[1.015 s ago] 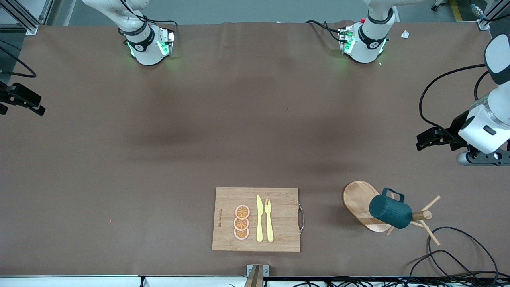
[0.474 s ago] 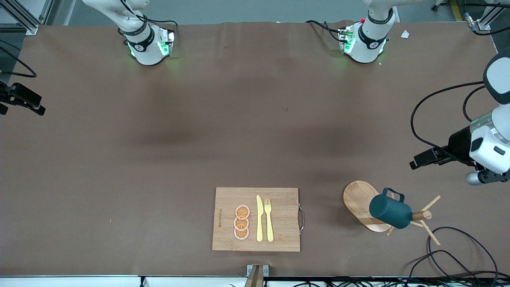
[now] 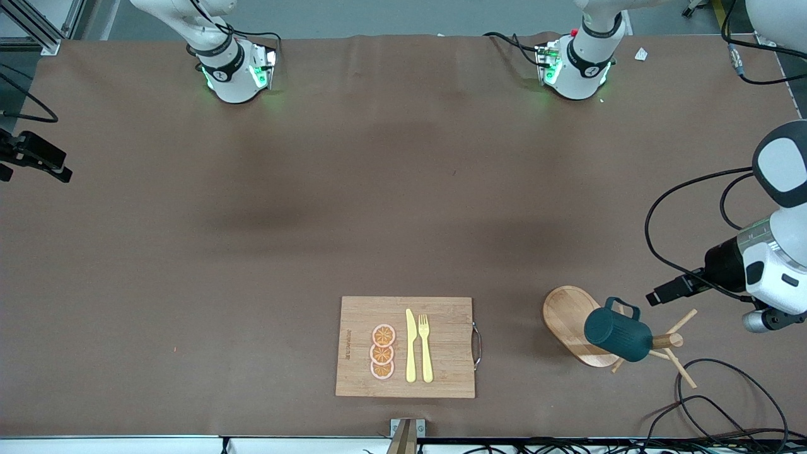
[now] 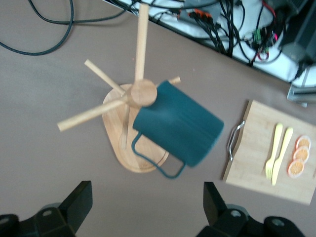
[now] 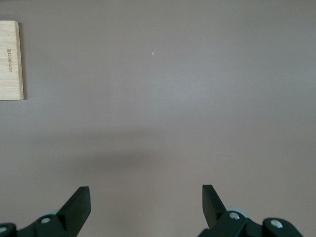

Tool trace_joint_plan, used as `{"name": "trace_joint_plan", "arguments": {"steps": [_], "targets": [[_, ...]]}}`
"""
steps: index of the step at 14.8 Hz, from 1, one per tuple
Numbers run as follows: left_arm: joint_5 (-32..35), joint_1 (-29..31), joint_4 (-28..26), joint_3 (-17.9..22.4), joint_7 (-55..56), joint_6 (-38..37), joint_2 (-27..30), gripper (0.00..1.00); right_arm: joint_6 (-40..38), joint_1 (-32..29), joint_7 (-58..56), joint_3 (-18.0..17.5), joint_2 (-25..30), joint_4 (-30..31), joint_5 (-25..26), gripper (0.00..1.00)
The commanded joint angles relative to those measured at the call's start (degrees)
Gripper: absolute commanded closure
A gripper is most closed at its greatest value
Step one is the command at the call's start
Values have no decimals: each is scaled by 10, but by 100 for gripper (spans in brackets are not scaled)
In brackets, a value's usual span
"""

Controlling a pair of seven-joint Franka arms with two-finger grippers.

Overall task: Transfer cup from left to right arm and place
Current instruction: 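Move the left gripper toward the teal mug on the wooden stand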

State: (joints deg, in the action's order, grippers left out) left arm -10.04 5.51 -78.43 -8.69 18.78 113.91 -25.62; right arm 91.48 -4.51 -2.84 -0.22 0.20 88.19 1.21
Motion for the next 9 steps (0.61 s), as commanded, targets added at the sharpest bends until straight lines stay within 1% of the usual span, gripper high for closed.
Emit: {"name": "trace_joint_plan", "arguments": {"steps": [1, 2, 3, 4, 7, 9], "targets": [[-9, -5, 15, 0, 80, 28, -25, 1, 0, -13, -8, -8, 13, 11, -10, 0], [-9, -8, 15, -1, 123, 47, -34, 1, 0, -13, -8, -8, 13, 11, -10, 0], [-10, -9, 15, -3, 154, 86, -47, 1, 0, -13, -8, -8, 13, 11, -10, 0], [-16, -9, 14, -6, 180, 109, -53, 1, 1, -13, -8, -8, 13, 11, -10, 0], [-99, -10, 10, -7, 256, 110, -60, 0, 3, -13, -8, -9, 12, 12, -10, 0], [-113, -11, 9, -7, 298, 111, -65, 0, 3, -13, -8, -8, 12, 12, -10, 0]]}}
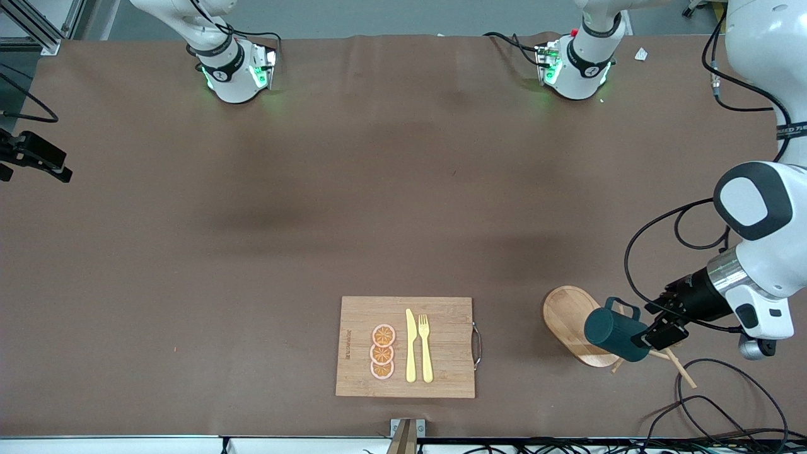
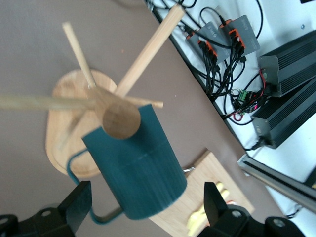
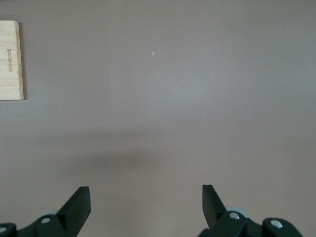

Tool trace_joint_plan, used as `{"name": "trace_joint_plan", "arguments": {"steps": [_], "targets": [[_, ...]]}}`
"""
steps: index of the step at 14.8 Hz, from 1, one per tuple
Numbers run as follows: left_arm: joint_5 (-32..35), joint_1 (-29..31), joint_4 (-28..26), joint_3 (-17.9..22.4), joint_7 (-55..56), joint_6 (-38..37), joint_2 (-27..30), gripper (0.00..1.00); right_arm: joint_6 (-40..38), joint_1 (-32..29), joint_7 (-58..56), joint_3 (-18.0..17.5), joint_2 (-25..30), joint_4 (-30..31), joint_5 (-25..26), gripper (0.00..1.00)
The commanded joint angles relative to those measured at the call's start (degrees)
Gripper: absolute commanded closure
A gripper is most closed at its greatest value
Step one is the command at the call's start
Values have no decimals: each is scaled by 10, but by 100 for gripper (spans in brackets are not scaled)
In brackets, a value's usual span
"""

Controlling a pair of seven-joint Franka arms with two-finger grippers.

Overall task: Transfer cup from left to right arm and place
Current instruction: 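Move the left gripper toward the teal mug on the wooden stand, then close the left gripper around the teal mug body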

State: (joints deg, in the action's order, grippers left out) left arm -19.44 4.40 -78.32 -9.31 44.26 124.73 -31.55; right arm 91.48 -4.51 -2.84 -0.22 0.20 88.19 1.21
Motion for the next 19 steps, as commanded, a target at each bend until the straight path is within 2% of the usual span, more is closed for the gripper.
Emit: {"name": "trace_joint_plan", "arguments": {"steps": [1, 8, 19], "targets": [[-18, 1, 9, -1, 65, 3, -11, 0, 4, -13, -8, -9, 12, 12, -10, 0], [-18, 1, 10, -1, 149, 3, -27, 0, 5, -12, -8, -9, 11, 12, -10, 0], [-19, 1, 8, -2, 89, 3, -39, 1, 5, -12, -8, -9, 11, 12, -10, 0]]}}
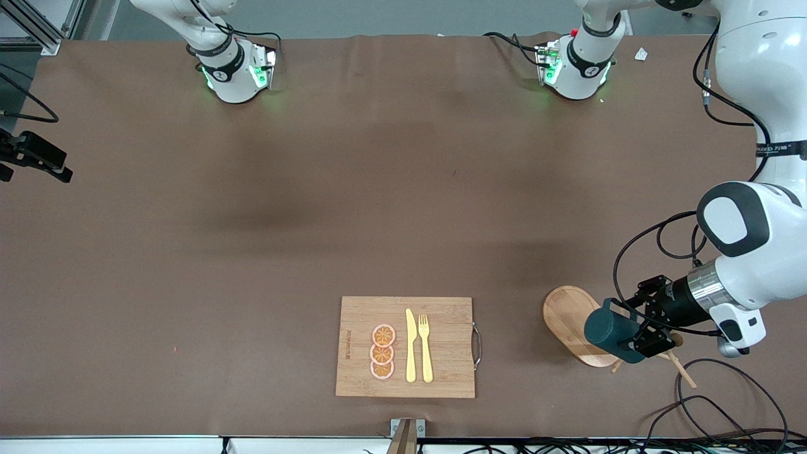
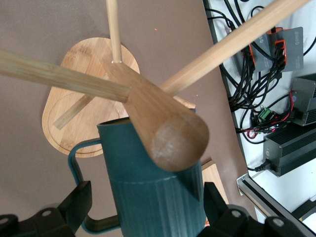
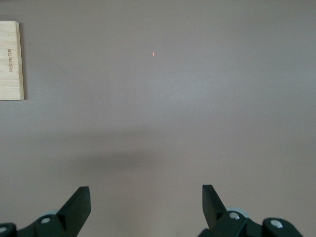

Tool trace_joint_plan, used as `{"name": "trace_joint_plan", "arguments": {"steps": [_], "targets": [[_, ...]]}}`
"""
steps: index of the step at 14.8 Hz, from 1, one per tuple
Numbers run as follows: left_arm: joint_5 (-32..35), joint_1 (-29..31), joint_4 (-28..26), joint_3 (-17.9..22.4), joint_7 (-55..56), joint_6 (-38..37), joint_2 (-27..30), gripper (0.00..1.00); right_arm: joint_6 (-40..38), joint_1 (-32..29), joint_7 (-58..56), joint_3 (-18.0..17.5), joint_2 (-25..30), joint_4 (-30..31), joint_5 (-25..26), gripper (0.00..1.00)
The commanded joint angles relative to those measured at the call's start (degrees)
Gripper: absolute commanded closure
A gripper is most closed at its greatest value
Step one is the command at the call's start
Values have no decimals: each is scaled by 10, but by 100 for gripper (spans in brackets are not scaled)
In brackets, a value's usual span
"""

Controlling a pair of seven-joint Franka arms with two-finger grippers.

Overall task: Transfer cup from left to right arm and place
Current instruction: 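Close the left gripper around the teal mug body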

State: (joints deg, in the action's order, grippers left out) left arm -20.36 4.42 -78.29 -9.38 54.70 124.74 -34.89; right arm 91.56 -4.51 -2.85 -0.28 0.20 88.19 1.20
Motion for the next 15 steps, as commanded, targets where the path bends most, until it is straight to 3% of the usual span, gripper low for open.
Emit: {"name": "trace_joint_plan", "arguments": {"steps": [1, 15], "targets": [[-10, 1, 8, -1, -14, 3, -5, 2, 5, -12, -8, -9, 11, 12, -10, 0], [-44, -2, 12, -2, -13, 5, -12, 2, 3, -12, -8, -9, 12, 12, -10, 0]]}}
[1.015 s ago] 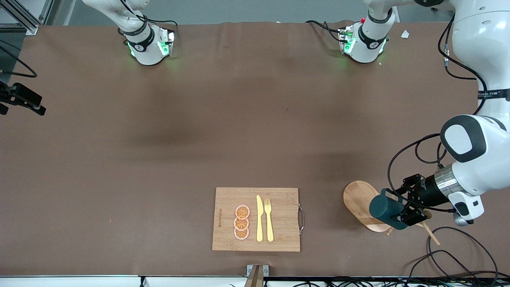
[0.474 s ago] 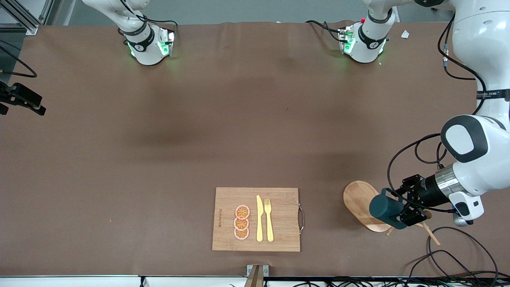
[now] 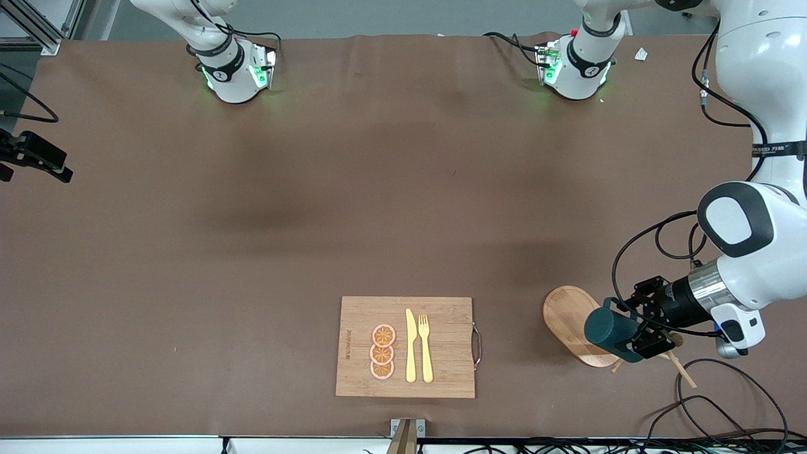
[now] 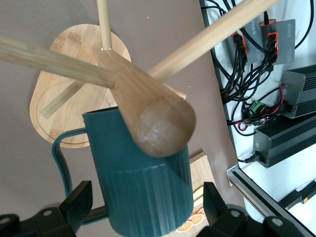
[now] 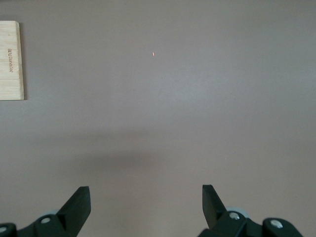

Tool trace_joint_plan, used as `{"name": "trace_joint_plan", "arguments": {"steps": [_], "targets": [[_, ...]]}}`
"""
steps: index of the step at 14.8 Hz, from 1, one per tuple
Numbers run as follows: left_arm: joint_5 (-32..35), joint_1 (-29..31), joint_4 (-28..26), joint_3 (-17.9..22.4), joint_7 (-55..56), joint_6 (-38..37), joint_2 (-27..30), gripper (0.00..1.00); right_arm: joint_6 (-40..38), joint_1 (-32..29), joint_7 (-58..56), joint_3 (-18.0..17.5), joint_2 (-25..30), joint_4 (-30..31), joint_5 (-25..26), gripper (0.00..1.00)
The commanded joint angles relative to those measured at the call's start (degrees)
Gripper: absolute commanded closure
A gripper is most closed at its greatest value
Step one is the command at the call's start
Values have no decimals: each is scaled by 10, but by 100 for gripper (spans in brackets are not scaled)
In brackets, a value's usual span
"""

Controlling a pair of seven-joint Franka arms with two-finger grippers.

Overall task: Transfer cup from left to right arm and place
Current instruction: 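Close the left gripper around the teal mug body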

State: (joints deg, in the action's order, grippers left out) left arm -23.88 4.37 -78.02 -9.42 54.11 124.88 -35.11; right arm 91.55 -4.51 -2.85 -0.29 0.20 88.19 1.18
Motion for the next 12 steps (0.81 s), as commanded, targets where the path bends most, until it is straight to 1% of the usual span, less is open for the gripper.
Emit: {"name": "trace_joint_plan", "arguments": {"steps": [1, 7, 9, 12], "targets": [[-9, -2, 9, -2, -8, 4, -12, 2, 3, -12, -8, -9, 12, 12, -10, 0], [-10, -3, 11, -3, -8, 10, -21, 2, 1, -12, -8, -9, 12, 12, -10, 0], [-9, -3, 12, -3, -8, 10, -23, 5, 1, -12, -8, -9, 12, 12, -11, 0], [-10, -3, 11, -3, -8, 11, -24, 5, 1, -12, -8, -9, 12, 12, -10, 0]]}}
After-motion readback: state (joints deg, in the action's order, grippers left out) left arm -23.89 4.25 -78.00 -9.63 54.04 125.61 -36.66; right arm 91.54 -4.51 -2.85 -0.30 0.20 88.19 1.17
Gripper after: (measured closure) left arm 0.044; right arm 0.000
